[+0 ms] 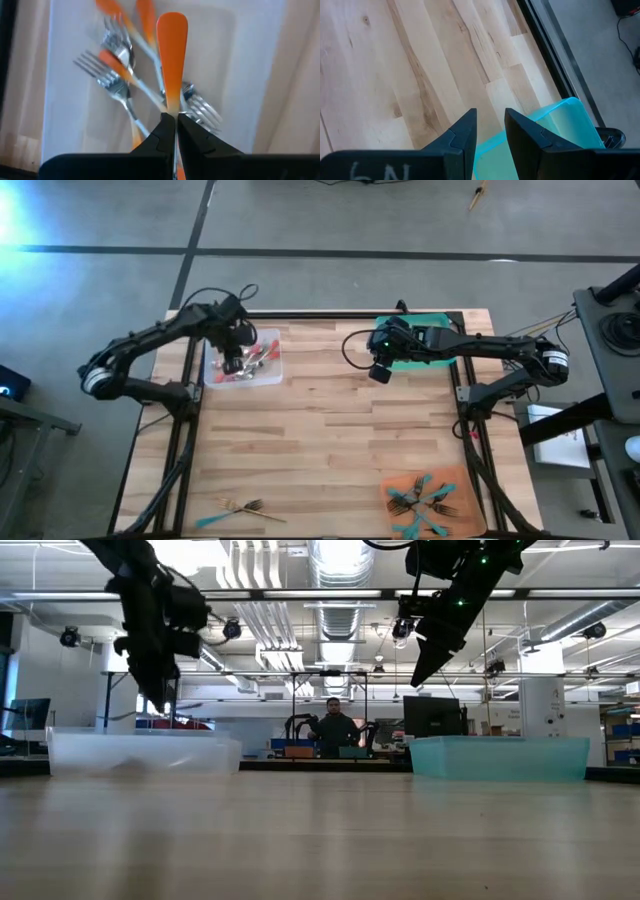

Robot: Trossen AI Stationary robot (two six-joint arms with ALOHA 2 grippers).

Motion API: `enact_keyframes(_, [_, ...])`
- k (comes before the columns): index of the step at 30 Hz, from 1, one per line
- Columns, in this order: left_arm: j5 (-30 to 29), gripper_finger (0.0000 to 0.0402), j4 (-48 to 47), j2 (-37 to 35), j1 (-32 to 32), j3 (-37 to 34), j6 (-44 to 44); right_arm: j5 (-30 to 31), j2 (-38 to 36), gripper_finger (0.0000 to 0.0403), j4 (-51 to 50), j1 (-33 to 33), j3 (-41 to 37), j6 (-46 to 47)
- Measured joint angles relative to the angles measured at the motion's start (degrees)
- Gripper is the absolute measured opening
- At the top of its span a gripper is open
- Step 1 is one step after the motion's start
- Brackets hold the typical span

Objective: Sort silverware by color (type)
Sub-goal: Put the orange fork into the white bin, then put the golden fork into the green bin

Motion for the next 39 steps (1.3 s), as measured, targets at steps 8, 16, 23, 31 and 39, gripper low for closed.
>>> enact_keyframes(8, [-2.4, 0.0002, 0.74, 9.9, 1.44, -0.02, -1.84, 0.0, 0.0, 0.0093, 0.0, 0.0, 0.0, 0.0])
enact_keyframes(16, [-2.01, 0.0051, 4.22, 13.64, 1.39, 0.46, -9.16, 0.0, 0.0, 0.0093, 0.0, 0.02, 0.0, -0.02])
enact_keyframes(23, [1.8, 0.0077, 4.78, 7.68, -1.85, 0.46, -12.38, 0.0, 0.0, 0.0093, 0.0, 0.0, 0.0, 0.0])
enact_keyframes(31, [-3.39, 0.0078, 5.09, -5.81, -29.81, -2.77, -48.08, 0.01, 0.0, 0.0093, 0.0, 0.02, 0.0, 0.0])
enact_keyframes(39, [-27.14, 0.0078, 14.79, -5.33, -77.2, -3.3, -82.69, 0.0, 0.0, 0.0093, 0.02, 0.01, 0.0, 0.0])
